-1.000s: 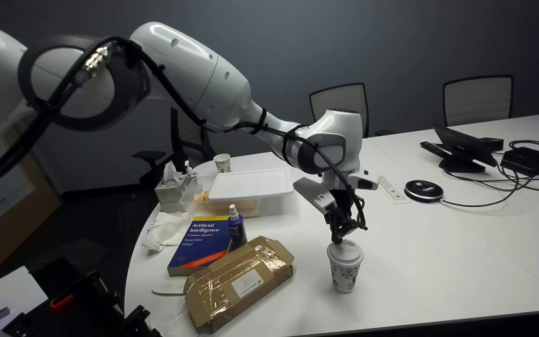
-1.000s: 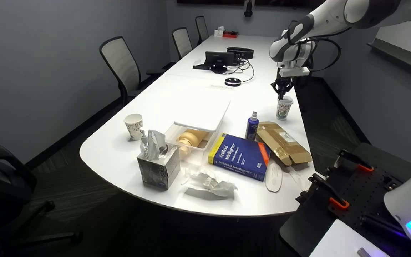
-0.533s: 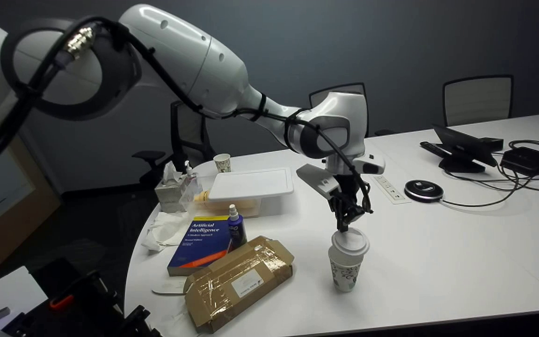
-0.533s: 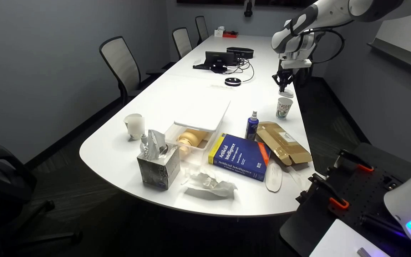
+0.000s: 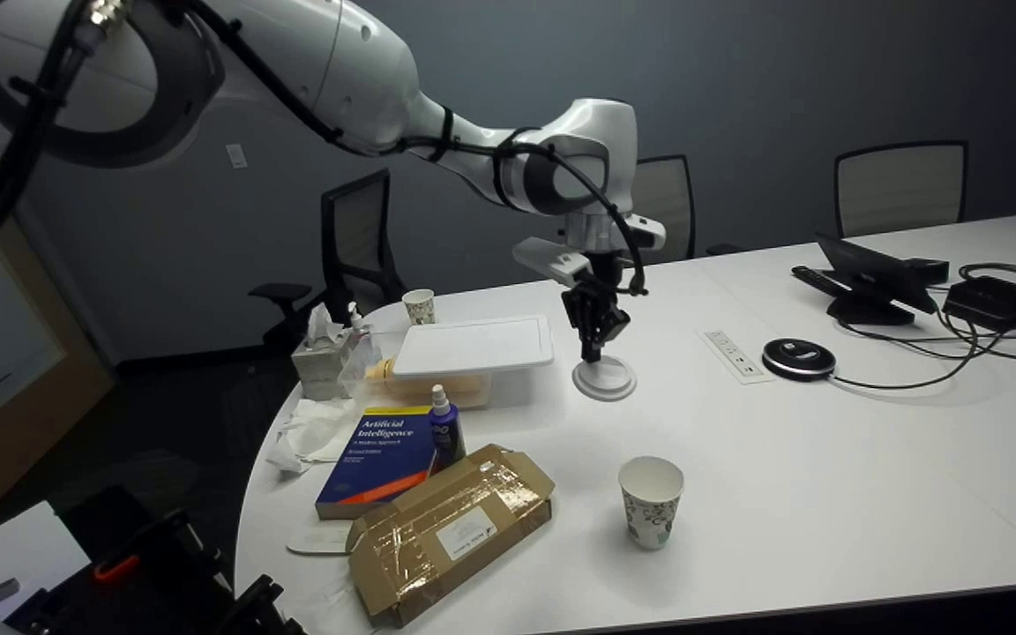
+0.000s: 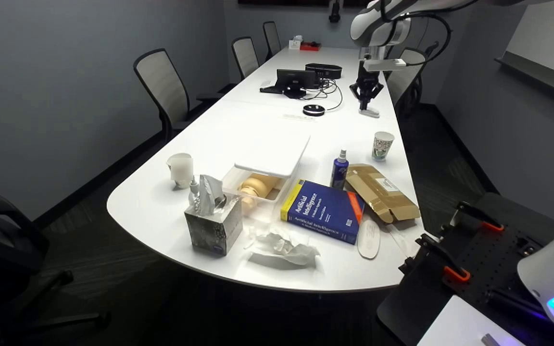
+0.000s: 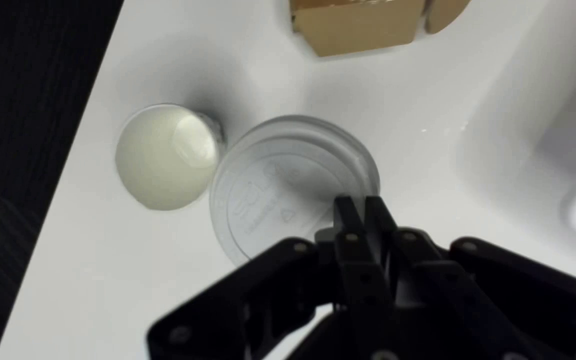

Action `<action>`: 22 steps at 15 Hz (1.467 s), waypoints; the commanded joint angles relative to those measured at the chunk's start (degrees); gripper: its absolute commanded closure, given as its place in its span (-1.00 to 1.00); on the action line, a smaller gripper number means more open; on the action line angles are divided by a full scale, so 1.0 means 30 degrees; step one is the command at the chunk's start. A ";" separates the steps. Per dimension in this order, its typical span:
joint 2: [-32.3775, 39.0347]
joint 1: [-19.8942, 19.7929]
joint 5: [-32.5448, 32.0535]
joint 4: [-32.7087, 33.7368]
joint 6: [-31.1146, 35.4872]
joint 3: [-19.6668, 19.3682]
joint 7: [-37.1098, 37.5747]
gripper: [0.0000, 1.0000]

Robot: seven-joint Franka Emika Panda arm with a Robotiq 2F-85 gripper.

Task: Put the cup's lid on the table

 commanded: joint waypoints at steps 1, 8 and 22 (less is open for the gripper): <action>-0.2364 0.1399 -0.0228 -0.1907 -0.1506 0.0784 0.0090 0.96; -0.1067 0.3317 -0.0137 -0.2135 -0.0365 0.2318 -0.0438 0.96; 0.3201 0.2945 0.0261 -0.1748 0.1620 0.2971 -0.1442 0.96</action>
